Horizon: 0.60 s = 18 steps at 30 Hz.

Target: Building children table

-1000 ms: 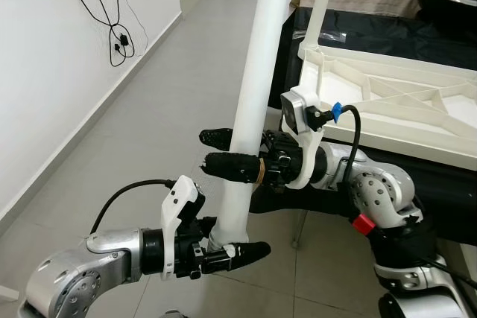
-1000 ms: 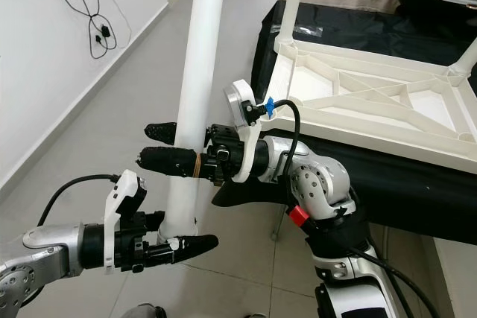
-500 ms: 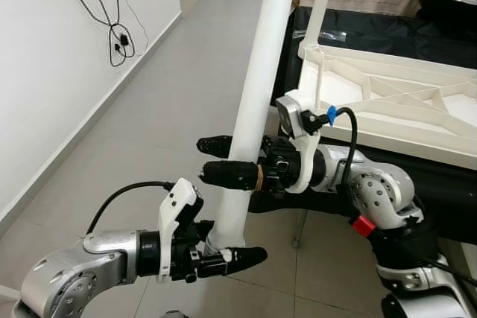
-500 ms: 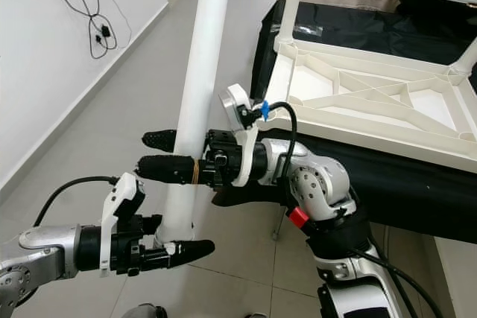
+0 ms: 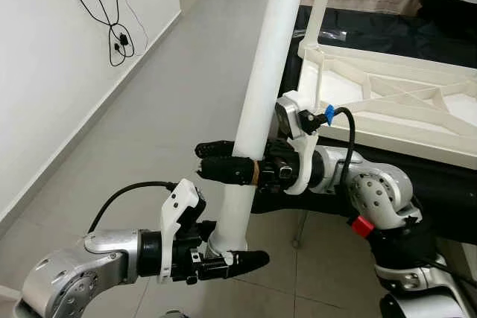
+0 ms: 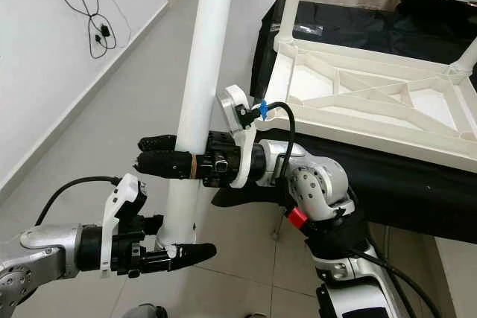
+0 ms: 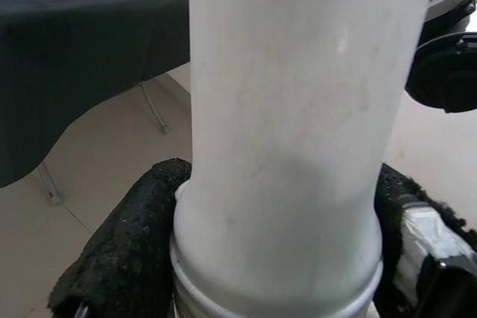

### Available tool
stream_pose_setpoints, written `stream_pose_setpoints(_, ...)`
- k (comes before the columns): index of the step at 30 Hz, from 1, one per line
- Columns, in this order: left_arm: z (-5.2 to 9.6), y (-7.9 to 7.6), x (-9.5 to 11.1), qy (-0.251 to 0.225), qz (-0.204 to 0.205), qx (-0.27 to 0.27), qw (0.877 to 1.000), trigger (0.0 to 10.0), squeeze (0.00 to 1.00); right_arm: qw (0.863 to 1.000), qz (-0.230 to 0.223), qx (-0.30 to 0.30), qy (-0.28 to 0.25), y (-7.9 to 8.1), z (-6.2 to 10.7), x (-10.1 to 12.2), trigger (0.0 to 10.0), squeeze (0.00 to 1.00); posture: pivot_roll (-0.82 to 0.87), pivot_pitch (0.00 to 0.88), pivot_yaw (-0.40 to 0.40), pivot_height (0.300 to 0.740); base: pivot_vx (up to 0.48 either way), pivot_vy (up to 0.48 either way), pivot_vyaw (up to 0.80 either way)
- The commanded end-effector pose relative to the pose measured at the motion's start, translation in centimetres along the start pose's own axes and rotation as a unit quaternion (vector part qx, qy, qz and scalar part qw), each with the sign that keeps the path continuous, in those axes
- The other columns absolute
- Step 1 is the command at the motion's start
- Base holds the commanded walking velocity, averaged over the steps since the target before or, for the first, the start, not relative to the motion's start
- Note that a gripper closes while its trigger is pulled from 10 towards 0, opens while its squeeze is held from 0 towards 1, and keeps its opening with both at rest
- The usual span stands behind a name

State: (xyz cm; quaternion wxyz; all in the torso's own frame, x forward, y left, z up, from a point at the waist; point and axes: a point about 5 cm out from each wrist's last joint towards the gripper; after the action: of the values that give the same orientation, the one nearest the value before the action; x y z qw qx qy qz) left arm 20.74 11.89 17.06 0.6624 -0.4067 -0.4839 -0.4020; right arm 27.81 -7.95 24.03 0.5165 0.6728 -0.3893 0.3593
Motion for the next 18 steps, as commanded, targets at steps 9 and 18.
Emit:
stream_pose_setpoints(9,0.2,0.1,-1.2,0.036,-0.008,0.022,0.999,10.0,1.00,1.000,0.027,0.010,0.004,0.7,0.0,0.6,0.0,0.00,0.12,0.106,-0.007,0.740,0.000,0.000,0.00)
stream_pose_setpoints(18,0.7,1.4,-1.2,0.031,-0.048,0.113,0.992,10.0,0.00,0.987,0.085,-0.136,-0.009,-1.8,4.2,2.0,0.0,0.00,0.13,0.093,-0.010,0.740,0.000,0.000,0.00)
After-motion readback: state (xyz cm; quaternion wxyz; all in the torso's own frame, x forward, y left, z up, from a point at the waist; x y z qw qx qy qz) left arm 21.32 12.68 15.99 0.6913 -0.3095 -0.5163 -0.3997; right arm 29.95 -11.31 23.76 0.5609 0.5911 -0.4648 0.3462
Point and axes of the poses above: a point about 5 cm out from each wrist's last joint towards the gripper, its own z axis pointing back from the gripper into the wrist, its own x axis along the axis of the wrist's last joint, y = z × x, and after that the axes turned 8 degrees about -z, right-handed
